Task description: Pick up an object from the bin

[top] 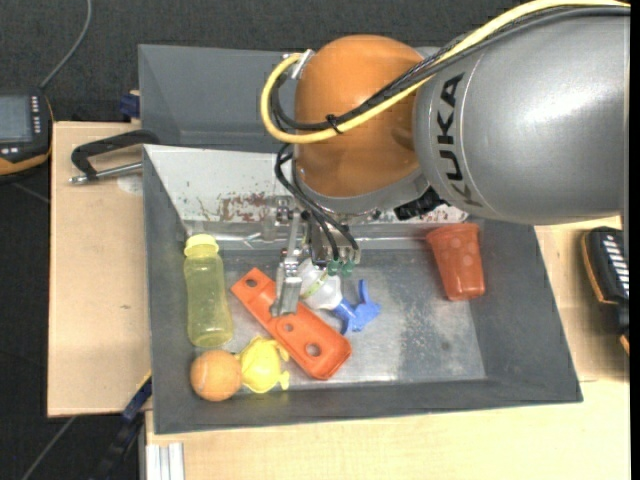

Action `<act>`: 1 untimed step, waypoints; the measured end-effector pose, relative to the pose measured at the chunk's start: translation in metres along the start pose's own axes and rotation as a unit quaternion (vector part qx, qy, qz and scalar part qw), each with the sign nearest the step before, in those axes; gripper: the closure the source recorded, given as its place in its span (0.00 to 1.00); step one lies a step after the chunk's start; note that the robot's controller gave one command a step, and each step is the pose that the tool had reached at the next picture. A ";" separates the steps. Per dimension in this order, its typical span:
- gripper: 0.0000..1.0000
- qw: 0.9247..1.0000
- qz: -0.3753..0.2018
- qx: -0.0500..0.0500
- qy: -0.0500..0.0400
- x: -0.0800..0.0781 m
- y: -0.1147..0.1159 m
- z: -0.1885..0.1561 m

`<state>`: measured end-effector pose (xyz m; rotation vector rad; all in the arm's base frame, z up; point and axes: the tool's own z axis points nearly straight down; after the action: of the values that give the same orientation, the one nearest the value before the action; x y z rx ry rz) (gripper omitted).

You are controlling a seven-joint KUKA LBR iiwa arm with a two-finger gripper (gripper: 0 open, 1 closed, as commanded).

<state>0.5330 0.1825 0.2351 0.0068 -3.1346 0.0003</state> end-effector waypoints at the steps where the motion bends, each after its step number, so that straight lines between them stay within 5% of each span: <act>1: 0.00 1.000 0.001 -0.001 -0.004 -0.001 -0.001 -0.005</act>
Offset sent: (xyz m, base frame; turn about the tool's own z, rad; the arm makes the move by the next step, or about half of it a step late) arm -0.0377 -0.0264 -0.0651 0.0748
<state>0.5346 0.1814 0.2401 0.0023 -3.1433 -0.0029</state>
